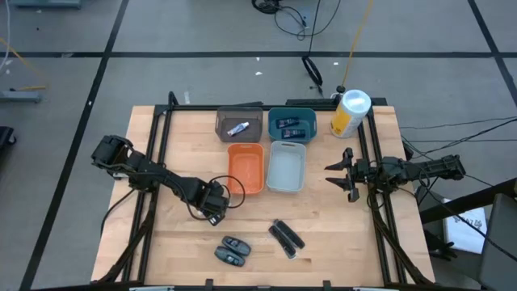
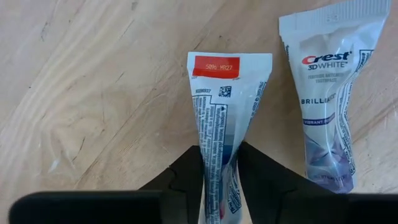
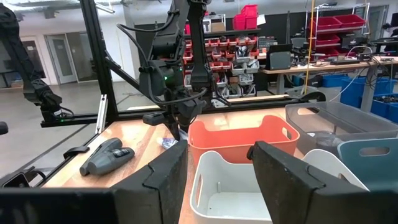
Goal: Pick & Place Travel size toiletries
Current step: Put the left white toothpaste into the black transparent bin
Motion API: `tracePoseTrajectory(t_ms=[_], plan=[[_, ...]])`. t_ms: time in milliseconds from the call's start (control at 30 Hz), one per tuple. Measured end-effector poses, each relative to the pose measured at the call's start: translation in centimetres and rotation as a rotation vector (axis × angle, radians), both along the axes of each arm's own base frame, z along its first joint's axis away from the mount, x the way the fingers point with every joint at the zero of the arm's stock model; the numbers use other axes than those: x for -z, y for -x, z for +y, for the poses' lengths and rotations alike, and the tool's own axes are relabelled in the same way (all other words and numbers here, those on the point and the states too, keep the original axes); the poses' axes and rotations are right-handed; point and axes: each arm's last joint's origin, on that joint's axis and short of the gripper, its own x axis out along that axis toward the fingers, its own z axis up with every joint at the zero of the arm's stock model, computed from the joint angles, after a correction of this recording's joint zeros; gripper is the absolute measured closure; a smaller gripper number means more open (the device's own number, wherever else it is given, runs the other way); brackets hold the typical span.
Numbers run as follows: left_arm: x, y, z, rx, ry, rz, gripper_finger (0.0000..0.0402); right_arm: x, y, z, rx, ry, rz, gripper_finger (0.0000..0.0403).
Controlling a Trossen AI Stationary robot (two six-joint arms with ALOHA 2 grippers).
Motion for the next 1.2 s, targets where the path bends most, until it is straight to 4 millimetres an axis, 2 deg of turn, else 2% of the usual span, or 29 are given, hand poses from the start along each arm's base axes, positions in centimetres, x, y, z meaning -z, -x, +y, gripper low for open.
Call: tracePoseTrajectory(t_ms=[900, 1200], plan=[[0.0, 0.0, -0.1, 0.067, 0.025, 0.004, 0.0312, 0.0, 0.0, 0.0, 0.0, 0.001, 0.003, 0.0232], [-1.1, 0.3, 0.1, 0.091, 0.018, -0.031, 0.0312, 0.1, 0.0, 0.0, -0.001, -0.002, 0.007, 0.0232]])
